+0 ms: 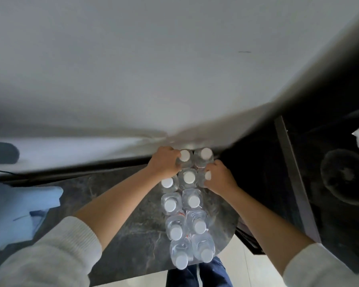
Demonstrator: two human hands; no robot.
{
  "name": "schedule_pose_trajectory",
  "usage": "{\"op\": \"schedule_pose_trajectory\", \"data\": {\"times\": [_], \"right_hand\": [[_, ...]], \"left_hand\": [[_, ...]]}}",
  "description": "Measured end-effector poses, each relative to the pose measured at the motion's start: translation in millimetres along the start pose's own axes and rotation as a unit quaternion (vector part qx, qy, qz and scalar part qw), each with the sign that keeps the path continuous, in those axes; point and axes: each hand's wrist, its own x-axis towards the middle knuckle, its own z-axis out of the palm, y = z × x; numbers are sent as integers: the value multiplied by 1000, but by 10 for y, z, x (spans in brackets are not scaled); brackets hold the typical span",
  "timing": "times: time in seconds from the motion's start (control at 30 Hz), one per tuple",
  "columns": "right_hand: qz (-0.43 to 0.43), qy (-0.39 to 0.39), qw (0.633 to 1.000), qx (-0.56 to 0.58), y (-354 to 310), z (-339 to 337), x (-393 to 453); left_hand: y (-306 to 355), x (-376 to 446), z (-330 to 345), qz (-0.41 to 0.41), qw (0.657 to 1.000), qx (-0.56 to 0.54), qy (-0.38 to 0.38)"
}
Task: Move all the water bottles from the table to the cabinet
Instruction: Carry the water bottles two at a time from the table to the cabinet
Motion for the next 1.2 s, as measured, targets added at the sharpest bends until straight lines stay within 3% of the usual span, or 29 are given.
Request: {"op": "schedule_pose_trajectory", "data": {"times": [0.3,0.5,0.63,0.77,0.93,1.03,1.2], "right_hand": [[-7,-5,1000,-10,-8,-15,-29],[-71,-51,988,-124,-84,-162,-229],[-149,-38,962,-228,-308,-308,-464],[-264,-22,918,-297,-803,-348,-700],[-424,-35,835,-350,-1727,-117,-1293],[-523,-33,773,-357,-2288,158,-1744],[-630,-75,683,-362,-3063,773,-2617]], "left_hand": [[50,-365,-1,-71,995,-48,48],[64,-970,-21,-132,983,-99,84],[-9,-1487,-60,-193,968,-120,109],[-96,-2080,-78,-245,946,-146,152],[-291,-3091,36,-341,901,-176,201],[-473,-3763,148,-415,854,-191,249],[-726,-5000,508,-537,746,-221,325]]}}
